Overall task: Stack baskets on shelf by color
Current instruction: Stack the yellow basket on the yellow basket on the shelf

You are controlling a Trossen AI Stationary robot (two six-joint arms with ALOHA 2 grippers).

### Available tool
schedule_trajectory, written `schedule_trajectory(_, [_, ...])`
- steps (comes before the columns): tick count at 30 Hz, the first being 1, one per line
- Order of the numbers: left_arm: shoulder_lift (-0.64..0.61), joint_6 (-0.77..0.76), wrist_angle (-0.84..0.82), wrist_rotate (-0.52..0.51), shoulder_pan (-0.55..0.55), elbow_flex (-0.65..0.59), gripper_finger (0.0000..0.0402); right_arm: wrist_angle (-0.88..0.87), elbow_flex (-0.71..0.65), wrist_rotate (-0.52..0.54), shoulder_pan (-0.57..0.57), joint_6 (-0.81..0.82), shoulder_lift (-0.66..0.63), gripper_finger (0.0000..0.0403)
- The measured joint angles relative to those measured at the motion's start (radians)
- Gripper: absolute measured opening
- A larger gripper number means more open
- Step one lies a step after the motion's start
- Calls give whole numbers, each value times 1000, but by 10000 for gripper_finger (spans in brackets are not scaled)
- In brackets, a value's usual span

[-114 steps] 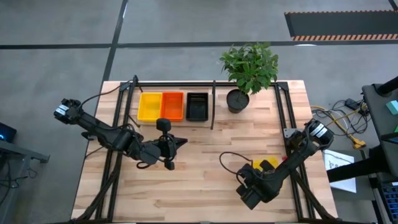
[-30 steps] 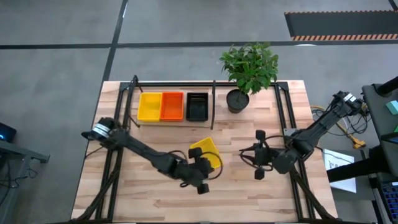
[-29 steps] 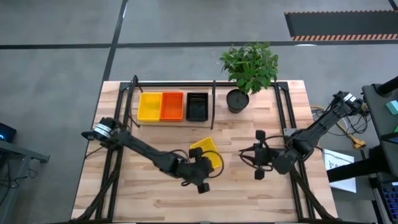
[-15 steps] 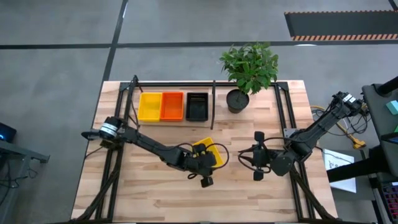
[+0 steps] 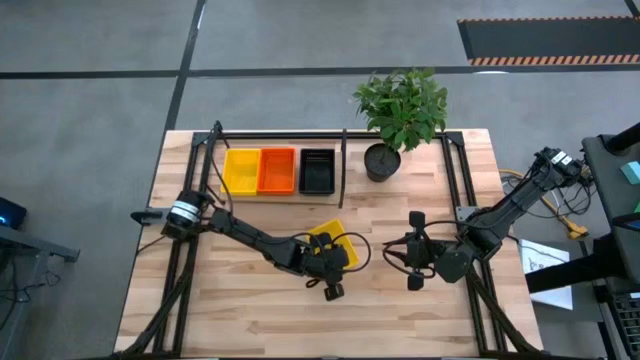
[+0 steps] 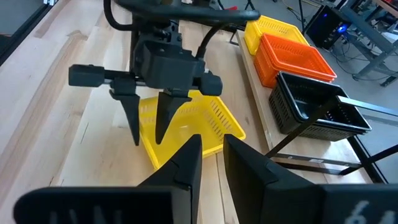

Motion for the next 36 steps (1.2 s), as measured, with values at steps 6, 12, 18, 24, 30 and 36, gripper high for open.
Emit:
schedule_trajectory(6, [1, 4, -4, 1, 4, 0, 47, 0, 0, 0, 0, 0, 0, 63])
schedule_trajectory(12, [-27, 85, -55, 0, -7, 1, 6, 0, -1, 0, 0, 0, 0, 64])
schedule_trajectory(18, [-168, 323, -203, 3, -42, 0, 2, -3, -2, 0, 0, 0, 1, 60])
schedule_trajectory(24, [-351, 622, -425, -38, -84, -21, 1, -3, -5, 0, 0, 0, 1, 61])
schedule_trajectory(30, [-557, 662, -672, -113, -61, -103, 0, -4, -6, 0, 0, -1, 1, 58])
schedule_trajectory(36, [-786, 661, -816, -215, -45, -216, 0, -3, -6, 1, 0, -3, 1, 57])
